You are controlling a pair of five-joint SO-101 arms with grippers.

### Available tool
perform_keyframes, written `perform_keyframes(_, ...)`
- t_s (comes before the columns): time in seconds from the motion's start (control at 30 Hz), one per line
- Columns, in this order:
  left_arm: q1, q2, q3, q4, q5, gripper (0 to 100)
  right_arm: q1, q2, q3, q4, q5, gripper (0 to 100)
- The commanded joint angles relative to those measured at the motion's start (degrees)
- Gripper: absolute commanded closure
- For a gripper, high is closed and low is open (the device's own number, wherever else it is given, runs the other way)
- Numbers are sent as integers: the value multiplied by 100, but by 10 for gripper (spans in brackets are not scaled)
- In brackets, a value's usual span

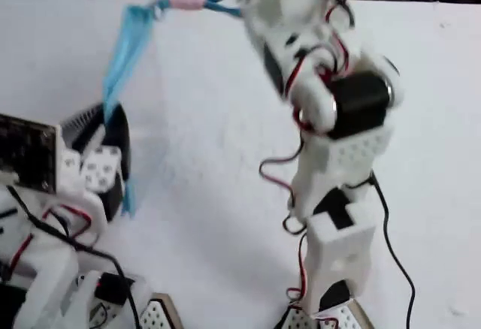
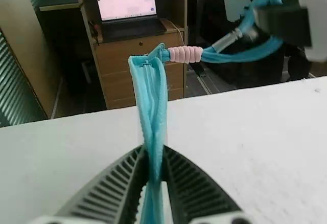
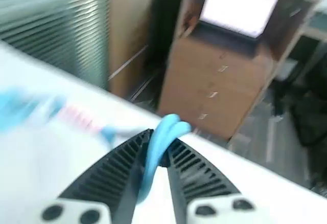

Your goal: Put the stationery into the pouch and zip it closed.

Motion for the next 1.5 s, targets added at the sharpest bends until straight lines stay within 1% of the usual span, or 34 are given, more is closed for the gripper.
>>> perform_keyframes(0.0, -48, 470, -501, -334, -9, 979, -242, -435, 18, 268, -316, 920)
perform_keyframes(0.13, -48, 954, -703, -334, 26, 979, -444, -725, 325, 286, -677, 738)
perform_keyframes(0.23, -57, 1165, -826, -334, 229, 978, -585, -1068, 853, 286, -721, 623)
perform_keyframes(0.3, -57, 1226, -844, -343, 281, 978, -725, -1367, 1319, 286, -721, 601)
perform_keyframes(0.37, -57, 1270, -809, -431, 281, 978, -796, -1701, 1873, 286, -721, 601)
perform_keyframes(0.5, -57, 1279, -791, -633, 193, 978, -725, -2475, 3279, 286, -677, 601)
perform_keyframes(0.6, -57, 1288, -782, -712, -193, 978, -277, -3064, 4360, 268, -703, 601)
perform_keyframes(0.67, -22, 1288, -782, -721, -440, 978, 154, -3389, 4905, 259, -721, 601)
perform_keyframes(0.8, 57, 1411, -782, -738, -1257, 978, 1490, -3873, 5653, 259, -721, 601)
perform_keyframes(0.9, 453, 1868, -782, -695, -2224, 978, 2642, -4057, 6084, 259, -677, 601)
perform_keyframes(0.97, 708, 2316, -791, -721, -2804, 978, 3257, -4163, 6330, 259, -668, 601)
perform_keyframes(1.07, 1077, 3090, -905, -897, -3323, 978, 3943, -4286, 6567, 259, -668, 601)
perform_keyframes(1.13, 1209, 3618, -985, -1116, -3684, 978, 4259, -4347, 6708, 259, -651, 601)
perform_keyframes(1.23, 1314, 4418, -1037, -1486, -4044, 977, 4558, -4453, 6980, 259, -202, 601)
perform_keyframes(1.37, 1587, 5402, -1099, -1618, -4105, 977, 4822, -4611, 7437, 259, 141, 601)
perform_keyframes(1.47, 1938, 5886, -1055, -1582, -4053, 977, 4945, -4681, 7657, 207, 141, 601)
